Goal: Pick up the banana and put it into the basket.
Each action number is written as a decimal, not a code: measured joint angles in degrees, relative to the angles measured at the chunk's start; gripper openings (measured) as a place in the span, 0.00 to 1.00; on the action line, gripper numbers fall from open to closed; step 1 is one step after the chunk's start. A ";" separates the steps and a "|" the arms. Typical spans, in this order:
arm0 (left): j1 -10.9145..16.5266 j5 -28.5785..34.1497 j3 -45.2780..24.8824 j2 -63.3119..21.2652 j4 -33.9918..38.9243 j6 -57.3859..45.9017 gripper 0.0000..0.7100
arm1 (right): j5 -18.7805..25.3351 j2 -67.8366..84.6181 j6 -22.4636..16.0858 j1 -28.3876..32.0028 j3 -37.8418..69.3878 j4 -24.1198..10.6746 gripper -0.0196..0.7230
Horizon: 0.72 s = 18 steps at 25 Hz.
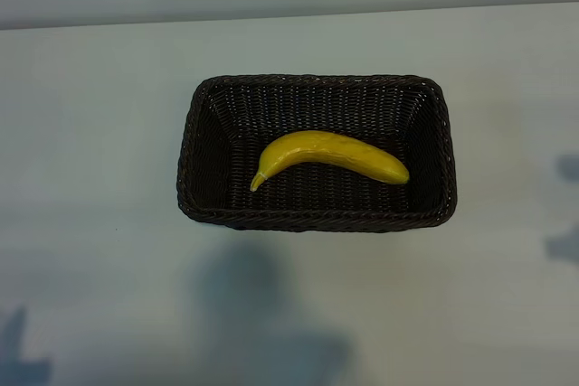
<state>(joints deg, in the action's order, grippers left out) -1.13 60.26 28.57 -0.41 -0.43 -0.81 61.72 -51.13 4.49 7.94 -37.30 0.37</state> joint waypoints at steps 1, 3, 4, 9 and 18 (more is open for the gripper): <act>0.00 0.00 0.00 0.00 0.00 0.00 0.82 | -0.28 2.11 -0.29 0.00 0.96 0.00 0.78; 0.00 0.00 0.00 0.00 0.00 0.05 0.82 | -1.18 8.19 -0.84 0.00 3.32 0.08 0.78; 0.00 0.00 0.00 0.00 0.00 0.05 0.82 | -1.46 10.36 -1.22 0.00 4.18 0.10 0.78; 0.00 0.00 0.00 0.00 0.00 0.05 0.82 | -1.31 18.91 -2.86 0.00 8.87 0.23 0.78; 0.00 0.00 0.00 0.00 0.00 0.05 0.82 | -0.89 32.56 -3.19 0.00 9.39 0.26 0.78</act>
<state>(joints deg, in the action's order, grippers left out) -1.13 60.26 28.57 -0.41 -0.43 -0.76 60.83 -18.57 1.30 7.94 -27.91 0.62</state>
